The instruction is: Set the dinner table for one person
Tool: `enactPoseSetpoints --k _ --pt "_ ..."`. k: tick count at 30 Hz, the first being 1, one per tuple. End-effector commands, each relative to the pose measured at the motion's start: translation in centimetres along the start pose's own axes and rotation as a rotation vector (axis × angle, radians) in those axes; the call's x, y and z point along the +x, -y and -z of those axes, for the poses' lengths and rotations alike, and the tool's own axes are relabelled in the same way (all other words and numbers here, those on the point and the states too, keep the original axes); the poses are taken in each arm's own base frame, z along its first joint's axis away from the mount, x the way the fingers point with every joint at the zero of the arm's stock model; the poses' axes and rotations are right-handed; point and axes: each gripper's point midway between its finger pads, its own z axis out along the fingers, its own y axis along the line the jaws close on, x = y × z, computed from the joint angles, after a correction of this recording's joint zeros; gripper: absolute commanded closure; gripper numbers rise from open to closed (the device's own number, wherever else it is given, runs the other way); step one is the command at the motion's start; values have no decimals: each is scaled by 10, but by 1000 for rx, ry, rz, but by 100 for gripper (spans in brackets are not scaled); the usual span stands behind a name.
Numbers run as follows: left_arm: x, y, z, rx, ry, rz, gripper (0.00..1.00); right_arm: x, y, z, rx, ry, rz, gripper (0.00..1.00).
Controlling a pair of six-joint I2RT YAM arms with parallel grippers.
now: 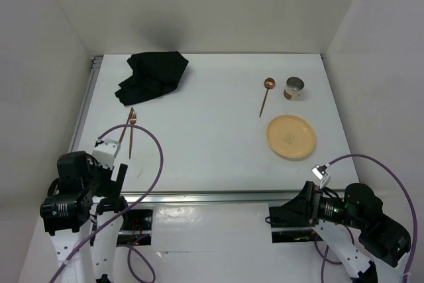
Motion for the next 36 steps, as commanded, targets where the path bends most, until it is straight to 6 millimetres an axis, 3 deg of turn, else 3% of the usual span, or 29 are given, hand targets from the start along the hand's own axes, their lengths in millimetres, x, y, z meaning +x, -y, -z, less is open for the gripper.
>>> enactPoseSetpoints --k 1,6,12,13,15,17,18,20,21,23,24,25,27,28,29,30,31,33,34,36 --pt "-1 -5 7 -39 2 28 1 6 0 2 -38 2 -14 1" --pt "-18 -14 23 -65 58 -42 1 -9 -23 18 -54 102 -44 1" --pt "-65 -16 47 -12 138 -51 1 -60 -95 43 -68 275 102 1" --pt "-83 -16 48 33 142 -52 1 -76 -114 40 -67 297 130 1" --pt "-105 -16 46 93 139 -59 1 -96 -130 32 -60 329 230 1" --pt "-136 -22 49 125 160 -77 1 -123 -140 10 -20 345 282 1" --pt "-149 -32 31 143 91 -65 1 -141 -151 5 -30 399 321 1" --pt "-170 -44 20 141 64 -61 1 -164 -154 -9 -1 445 394 1" --pt "-200 -53 16 148 86 -80 1 -185 -151 -25 37 483 427 1" --pt "-214 -51 -8 218 58 -56 1 -202 -154 -41 49 499 497 1" --pt "-238 -54 -15 230 117 -39 1 -215 -156 -58 59 493 575 1" --pt "-248 -55 -42 267 84 27 1 -221 -152 -68 76 485 605 1" --pt "-267 -56 -71 302 95 84 1 -233 -140 -91 123 454 653 1" --pt "-288 -61 -84 303 150 103 1 -246 -131 -109 169 440 691 1" --pt "-297 -63 -99 305 149 164 1 -251 -126 -119 189 424 706 1" --pt "-300 -64 -131 327 117 200 1 -260 -117 -134 228 401 709 1" --pt "-312 -68 -143 331 137 214 1 -264 -113 -143 241 389 716 1" --pt "-327 -72 -170 350 160 209 1 -272 -118 -158 218 379 768 1" --pt "-328 -75 -197 358 134 216 1 -275 -120 -170 197 355 786 1" --pt "-328 -77 -220 364 113 222 1 -272 -136 -187 85 323 861 1"
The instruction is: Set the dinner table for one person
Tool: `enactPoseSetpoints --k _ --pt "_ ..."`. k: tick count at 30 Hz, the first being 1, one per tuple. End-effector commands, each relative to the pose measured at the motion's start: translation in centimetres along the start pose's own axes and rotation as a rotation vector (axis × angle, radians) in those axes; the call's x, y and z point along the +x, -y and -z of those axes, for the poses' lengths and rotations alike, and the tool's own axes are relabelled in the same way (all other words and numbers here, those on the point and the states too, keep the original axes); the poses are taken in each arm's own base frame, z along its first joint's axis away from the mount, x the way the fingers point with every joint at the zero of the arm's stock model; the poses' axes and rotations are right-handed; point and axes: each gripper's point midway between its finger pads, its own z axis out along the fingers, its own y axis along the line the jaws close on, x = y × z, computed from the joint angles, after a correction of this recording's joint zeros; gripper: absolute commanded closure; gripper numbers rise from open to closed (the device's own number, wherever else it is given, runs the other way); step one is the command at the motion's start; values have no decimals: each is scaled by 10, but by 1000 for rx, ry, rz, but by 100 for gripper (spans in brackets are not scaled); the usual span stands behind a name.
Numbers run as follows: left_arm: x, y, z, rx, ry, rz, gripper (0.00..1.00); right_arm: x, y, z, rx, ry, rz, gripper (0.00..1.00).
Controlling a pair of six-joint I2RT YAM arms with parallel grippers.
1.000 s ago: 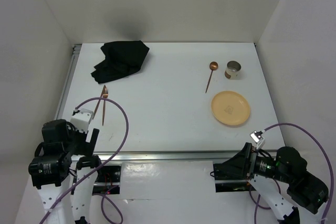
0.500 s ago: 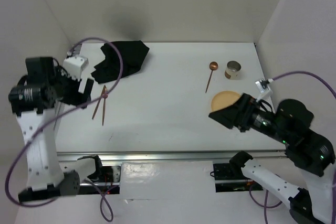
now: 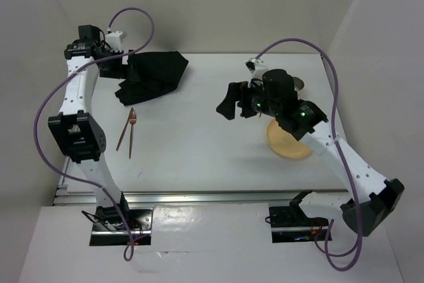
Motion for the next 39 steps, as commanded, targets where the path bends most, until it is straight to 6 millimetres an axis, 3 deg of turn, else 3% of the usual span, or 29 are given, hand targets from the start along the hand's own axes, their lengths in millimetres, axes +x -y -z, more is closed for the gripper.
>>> enactPoseSetpoints --k 1,2,5,6,9,13,14,16,20,26,29,31,33,34,36,37,39 --pt "-34 -6 -29 44 90 23 1 -38 -31 -10 -181 143 162 1" --pt "-37 -14 -49 46 83 36 1 -36 -26 -22 -185 138 171 1" --pt "-49 -32 -72 16 102 26 1 -27 -8 -41 -135 125 144 1" --pt "-44 -41 -89 -3 83 51 1 -25 -9 -47 -152 126 124 1" --pt "-45 -68 -112 -104 101 98 1 -14 -1 -56 -153 125 98 1" --pt "-49 -68 -130 -72 147 127 1 18 30 -87 -70 51 15 1" --pt "-57 -69 -130 -75 175 129 1 17 32 -87 -59 56 4 1" --pt "-49 -70 -149 -53 170 168 1 35 42 -104 -32 -6 -42 1" --pt "-57 -73 -193 -29 150 230 1 62 51 -131 -32 -94 -106 1" --pt "-46 -69 -220 45 151 216 2 69 58 -156 -5 -170 -126 1" --pt "-56 -56 -221 133 189 191 12 67 61 -162 6 -167 -117 1" --pt "-62 -51 -220 165 207 218 58 65 66 -163 30 -156 -115 1" --pt "-77 -40 -203 206 242 215 95 70 66 -163 37 -165 -141 1" --pt "-93 -31 -183 224 281 202 100 66 64 -160 31 -155 -139 1" --pt "-106 -14 -158 283 314 160 100 72 68 -153 55 -160 -150 1" --pt "-124 5 -128 311 360 105 100 76 72 -148 74 -163 -151 1" --pt "-129 30 -106 344 367 30 100 81 74 -144 87 -163 -163 1"
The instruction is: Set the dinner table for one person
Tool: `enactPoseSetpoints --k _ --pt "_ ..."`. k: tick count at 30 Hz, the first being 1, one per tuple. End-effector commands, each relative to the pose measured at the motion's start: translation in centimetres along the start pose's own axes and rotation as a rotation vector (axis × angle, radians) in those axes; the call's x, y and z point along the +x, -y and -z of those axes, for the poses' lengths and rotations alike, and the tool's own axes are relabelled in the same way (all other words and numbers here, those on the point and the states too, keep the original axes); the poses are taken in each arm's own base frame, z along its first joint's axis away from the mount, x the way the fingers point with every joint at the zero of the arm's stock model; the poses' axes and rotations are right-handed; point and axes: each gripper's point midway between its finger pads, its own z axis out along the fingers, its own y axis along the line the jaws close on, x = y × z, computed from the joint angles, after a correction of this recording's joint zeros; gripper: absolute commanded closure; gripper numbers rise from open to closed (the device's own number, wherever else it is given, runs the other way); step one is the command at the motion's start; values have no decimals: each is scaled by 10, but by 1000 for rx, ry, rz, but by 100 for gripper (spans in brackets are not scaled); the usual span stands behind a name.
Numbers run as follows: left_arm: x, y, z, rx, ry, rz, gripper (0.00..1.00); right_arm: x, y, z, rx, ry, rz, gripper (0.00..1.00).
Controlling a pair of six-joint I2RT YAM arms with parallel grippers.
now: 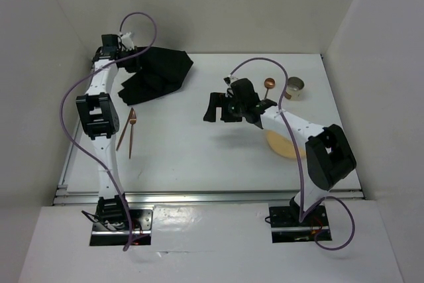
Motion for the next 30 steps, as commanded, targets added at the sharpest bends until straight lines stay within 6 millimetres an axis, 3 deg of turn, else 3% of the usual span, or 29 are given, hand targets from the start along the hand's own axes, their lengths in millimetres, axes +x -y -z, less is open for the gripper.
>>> enactPoseSetpoints --k 1,2,3,5,6,8,9,10,11,12,15,16,18,20,22,24,27,30 --pt "-67 115 80 195 146 -270 100 -8 1 22 28 64 -29 1" --pt "-66 131 90 215 141 -321 100 -6 3 24 36 67 -30 1" --pt "-63 164 106 251 138 -387 100 -2 6 30 47 74 -43 1" --pt "-53 197 127 312 126 -528 100 1 7 38 54 87 -55 1" --pt "-41 228 153 379 106 -567 100 3 7 47 53 105 -69 1" --pt "-30 253 179 435 113 -665 100 0 9 58 56 142 -98 1" --pt "-14 253 185 451 76 -656 100 -1 5 68 37 172 -100 1" --pt "-11 268 209 458 107 -733 100 -3 4 73 21 189 -110 1" --pt "-3 272 215 451 98 -759 100 -6 7 78 8 205 -116 1" --pt "16 259 209 401 43 -748 100 -7 5 85 -19 227 -129 1" --pt "34 256 231 335 43 -829 100 -11 1 93 -88 233 -142 1" --pt "55 240 225 298 -16 -798 100 -7 2 91 -93 224 -118 1" --pt "64 237 234 268 -14 -813 100 -6 9 89 -73 212 -98 1" --pt "86 223 228 245 -73 -771 100 0 14 81 -63 167 -22 1" --pt "96 217 224 237 -97 -746 100 11 17 73 -80 115 43 1" --pt "115 210 217 234 -151 -706 100 35 29 62 -74 22 108 1" --pt "139 197 206 232 -235 -649 100 58 25 58 -87 -49 219 1" --pt "147 186 197 202 -278 -614 100 82 -5 64 -195 -93 345 1"
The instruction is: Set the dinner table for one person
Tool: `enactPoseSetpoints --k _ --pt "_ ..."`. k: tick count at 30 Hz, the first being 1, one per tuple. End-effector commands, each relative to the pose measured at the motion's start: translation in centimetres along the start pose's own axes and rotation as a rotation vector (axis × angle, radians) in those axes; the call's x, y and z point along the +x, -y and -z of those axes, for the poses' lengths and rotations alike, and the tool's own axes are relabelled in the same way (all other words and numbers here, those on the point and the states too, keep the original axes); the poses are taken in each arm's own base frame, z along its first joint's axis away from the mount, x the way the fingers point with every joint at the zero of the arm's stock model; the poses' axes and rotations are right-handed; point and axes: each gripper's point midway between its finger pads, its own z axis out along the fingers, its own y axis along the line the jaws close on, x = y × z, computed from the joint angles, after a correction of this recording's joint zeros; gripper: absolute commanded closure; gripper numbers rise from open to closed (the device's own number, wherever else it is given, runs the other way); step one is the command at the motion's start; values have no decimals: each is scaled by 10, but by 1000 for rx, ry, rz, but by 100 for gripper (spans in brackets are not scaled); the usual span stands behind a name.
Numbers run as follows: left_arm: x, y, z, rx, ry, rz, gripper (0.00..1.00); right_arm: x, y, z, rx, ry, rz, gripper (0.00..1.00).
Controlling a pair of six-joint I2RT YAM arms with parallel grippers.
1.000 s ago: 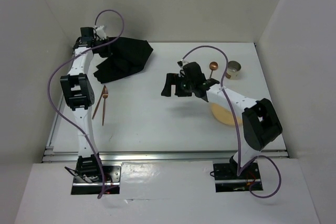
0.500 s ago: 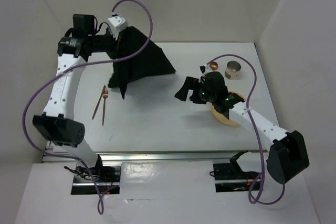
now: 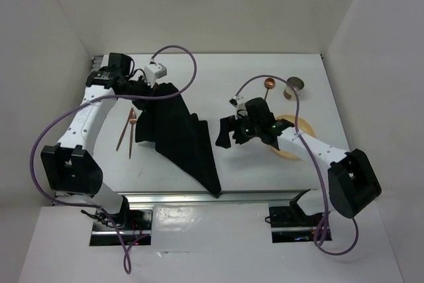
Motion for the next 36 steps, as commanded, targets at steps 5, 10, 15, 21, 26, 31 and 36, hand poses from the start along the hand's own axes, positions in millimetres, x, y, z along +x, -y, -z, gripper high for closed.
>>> enactPoseSetpoints --k 5,10,15,21,26,31,36 --pt "8 -21 -22 -37 -56 95 100 61 -76 2 -179 -118 415 1" --pt "10 -25 -27 -36 -78 118 100 117 -68 -21 -101 -293 479 1" --pt "14 -27 -23 -54 -74 110 100 143 -77 -34 -141 -349 488 1" --pt "12 -30 -6 -84 -32 102 100 167 -55 -42 -72 -383 414 37" --pt "12 -30 8 -91 -12 100 100 147 -63 -39 -55 -291 366 100" --pt "0 -23 35 -131 29 54 100 77 -75 -7 76 -99 347 100" --pt "-35 -5 107 -280 188 -73 100 -37 -135 94 46 190 367 100"
